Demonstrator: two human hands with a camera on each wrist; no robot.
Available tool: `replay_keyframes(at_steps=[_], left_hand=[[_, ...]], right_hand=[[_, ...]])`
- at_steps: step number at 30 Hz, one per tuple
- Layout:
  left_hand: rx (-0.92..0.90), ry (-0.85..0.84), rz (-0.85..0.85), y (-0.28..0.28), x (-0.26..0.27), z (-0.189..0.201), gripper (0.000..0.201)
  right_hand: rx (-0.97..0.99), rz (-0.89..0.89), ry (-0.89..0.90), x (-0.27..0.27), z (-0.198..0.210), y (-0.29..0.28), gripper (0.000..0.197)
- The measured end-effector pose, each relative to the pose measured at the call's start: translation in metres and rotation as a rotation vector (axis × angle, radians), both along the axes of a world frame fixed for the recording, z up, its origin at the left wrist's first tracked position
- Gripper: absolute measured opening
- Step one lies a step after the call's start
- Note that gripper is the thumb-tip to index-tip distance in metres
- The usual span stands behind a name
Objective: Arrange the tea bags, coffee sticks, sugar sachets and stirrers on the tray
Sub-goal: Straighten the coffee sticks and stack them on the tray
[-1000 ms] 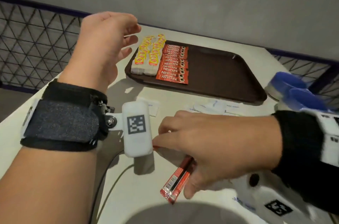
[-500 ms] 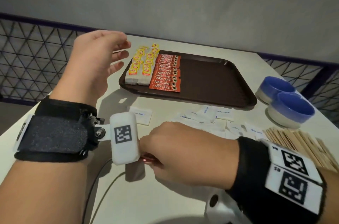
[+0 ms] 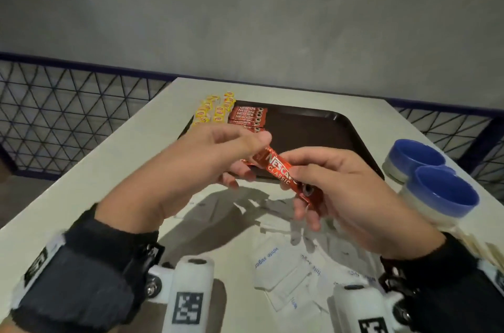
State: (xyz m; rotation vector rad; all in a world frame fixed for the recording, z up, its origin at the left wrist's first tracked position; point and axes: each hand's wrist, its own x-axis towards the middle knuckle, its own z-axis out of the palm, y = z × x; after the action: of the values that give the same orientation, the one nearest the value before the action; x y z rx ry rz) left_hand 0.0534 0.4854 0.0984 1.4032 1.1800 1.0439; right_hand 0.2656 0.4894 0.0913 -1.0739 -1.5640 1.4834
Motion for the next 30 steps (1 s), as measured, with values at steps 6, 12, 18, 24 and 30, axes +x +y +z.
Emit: replay_keyframes(at_steps=[6, 12, 18, 24, 30], left_hand=[[0.023, -0.071, 0.11, 0.007, 0.025, -0.023, 0.01], [-0.016, -0.304, 0.135, 0.009, 0.031, -0.027, 0.017], [-0.031, -0.366, 0.094, 0.007, 0.033, -0.027, 0.029], [-0.012, -0.334, 0.134, 0.008, 0.033, -0.029, 0.027], [0.024, -0.278, 0.165, 0.006, 0.034, -0.028, 0.035]], right_hand=[[0.064, -0.085, 0.104, 0.01, -0.018, 0.005, 0.02], [0.083, -0.207, 0.252, 0.013, -0.023, 0.009, 0.027], [0.185, -0.275, 0.252, 0.017, -0.024, 0.007, 0.026], [0.153, -0.308, 0.28, 0.016, -0.026, 0.008, 0.027], [0.154, -0.334, 0.287, 0.013, -0.026, 0.008, 0.026]])
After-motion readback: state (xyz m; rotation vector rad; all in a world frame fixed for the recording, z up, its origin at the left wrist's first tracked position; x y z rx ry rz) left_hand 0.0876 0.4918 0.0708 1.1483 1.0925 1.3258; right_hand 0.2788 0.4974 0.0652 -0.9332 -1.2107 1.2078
